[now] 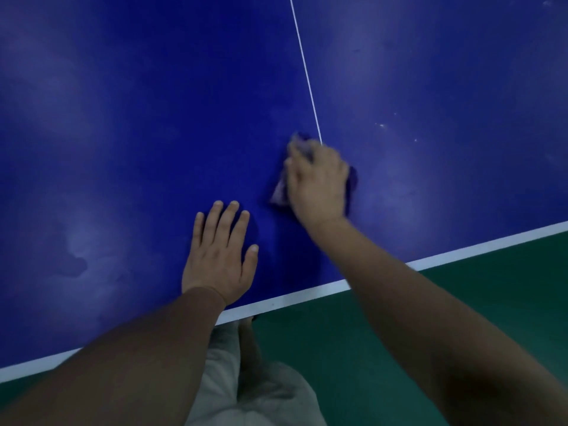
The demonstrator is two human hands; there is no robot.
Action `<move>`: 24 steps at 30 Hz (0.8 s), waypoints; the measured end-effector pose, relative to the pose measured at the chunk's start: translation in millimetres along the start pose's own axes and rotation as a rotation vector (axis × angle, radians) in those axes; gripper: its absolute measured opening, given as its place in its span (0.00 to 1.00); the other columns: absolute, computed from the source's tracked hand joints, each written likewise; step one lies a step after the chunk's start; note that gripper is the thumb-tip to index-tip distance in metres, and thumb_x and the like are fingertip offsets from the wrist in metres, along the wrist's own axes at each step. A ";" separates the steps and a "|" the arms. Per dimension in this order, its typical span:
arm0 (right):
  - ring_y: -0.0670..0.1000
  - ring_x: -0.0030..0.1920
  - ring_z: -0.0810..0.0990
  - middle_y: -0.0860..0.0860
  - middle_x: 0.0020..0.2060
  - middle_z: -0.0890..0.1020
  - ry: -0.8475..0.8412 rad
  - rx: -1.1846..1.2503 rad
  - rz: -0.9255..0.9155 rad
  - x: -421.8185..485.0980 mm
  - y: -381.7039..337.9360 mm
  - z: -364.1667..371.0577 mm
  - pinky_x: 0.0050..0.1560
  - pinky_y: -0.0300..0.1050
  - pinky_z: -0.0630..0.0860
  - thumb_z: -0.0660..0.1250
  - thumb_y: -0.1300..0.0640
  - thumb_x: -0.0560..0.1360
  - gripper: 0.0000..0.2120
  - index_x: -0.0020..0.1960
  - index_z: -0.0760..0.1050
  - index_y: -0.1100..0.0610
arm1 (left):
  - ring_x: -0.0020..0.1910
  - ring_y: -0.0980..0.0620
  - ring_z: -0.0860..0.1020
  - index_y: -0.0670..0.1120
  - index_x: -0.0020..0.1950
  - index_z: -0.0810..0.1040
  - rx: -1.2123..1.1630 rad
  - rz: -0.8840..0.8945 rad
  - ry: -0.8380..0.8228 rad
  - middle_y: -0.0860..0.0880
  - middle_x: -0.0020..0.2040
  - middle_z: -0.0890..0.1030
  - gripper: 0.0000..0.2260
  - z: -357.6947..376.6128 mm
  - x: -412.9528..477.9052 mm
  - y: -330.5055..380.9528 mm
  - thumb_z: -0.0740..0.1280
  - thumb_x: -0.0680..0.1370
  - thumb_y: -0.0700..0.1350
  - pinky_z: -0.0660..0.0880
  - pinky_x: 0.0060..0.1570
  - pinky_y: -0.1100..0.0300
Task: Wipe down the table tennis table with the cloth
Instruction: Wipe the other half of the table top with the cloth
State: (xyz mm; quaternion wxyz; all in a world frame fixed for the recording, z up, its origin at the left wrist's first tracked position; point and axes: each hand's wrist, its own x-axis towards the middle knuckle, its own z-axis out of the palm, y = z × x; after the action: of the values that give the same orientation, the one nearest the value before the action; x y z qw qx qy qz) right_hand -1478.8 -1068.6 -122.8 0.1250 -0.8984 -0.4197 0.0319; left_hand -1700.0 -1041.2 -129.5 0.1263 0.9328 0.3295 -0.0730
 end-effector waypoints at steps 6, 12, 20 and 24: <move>0.60 0.49 0.81 0.55 0.55 0.83 -0.066 -0.050 -0.472 -44.5 36.6 -14.8 0.50 0.55 0.75 0.66 0.53 0.79 0.15 0.65 0.81 0.53 | 0.80 0.41 0.55 0.41 0.77 0.65 -0.006 0.011 -0.023 0.42 0.79 0.62 0.29 -0.5 0.6 -1.7 0.49 0.82 0.57 0.52 0.77 0.39; 0.60 0.72 0.69 0.50 0.74 0.72 0.047 -0.062 0.184 26.2 16.6 -2.9 0.67 0.59 0.64 0.58 0.49 0.83 0.20 0.72 0.75 0.52 | 0.79 0.41 0.57 0.42 0.77 0.66 -0.057 0.029 -0.039 0.42 0.79 0.63 0.29 -4.9 0.0 -3.6 0.49 0.82 0.57 0.50 0.77 0.40; 0.57 0.66 0.73 0.50 0.69 0.77 -0.119 -0.134 -0.350 -53.8 32.4 -10.6 0.63 0.59 0.70 0.61 0.49 0.82 0.19 0.70 0.76 0.50 | 0.79 0.41 0.58 0.41 0.76 0.67 -0.075 0.042 -0.051 0.42 0.78 0.65 0.29 -5.7 1.2 -7.1 0.50 0.82 0.57 0.51 0.76 0.40; 0.61 0.69 0.73 0.51 0.71 0.76 -0.072 -0.204 -0.137 -10.5 56.3 -19.1 0.66 0.60 0.67 0.59 0.49 0.83 0.19 0.70 0.77 0.51 | 0.79 0.41 0.58 0.41 0.76 0.68 -0.086 0.041 -0.053 0.42 0.78 0.65 0.28 -6.1 1.9 -6.3 0.49 0.82 0.57 0.51 0.76 0.39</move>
State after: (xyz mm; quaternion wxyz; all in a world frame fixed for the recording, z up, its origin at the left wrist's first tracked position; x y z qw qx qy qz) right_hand -1440.4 -1115.0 -119.0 0.0197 -0.8740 -0.4854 0.0129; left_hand -1702.2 -1033.6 -125.3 0.1762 0.9309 0.3096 -0.0807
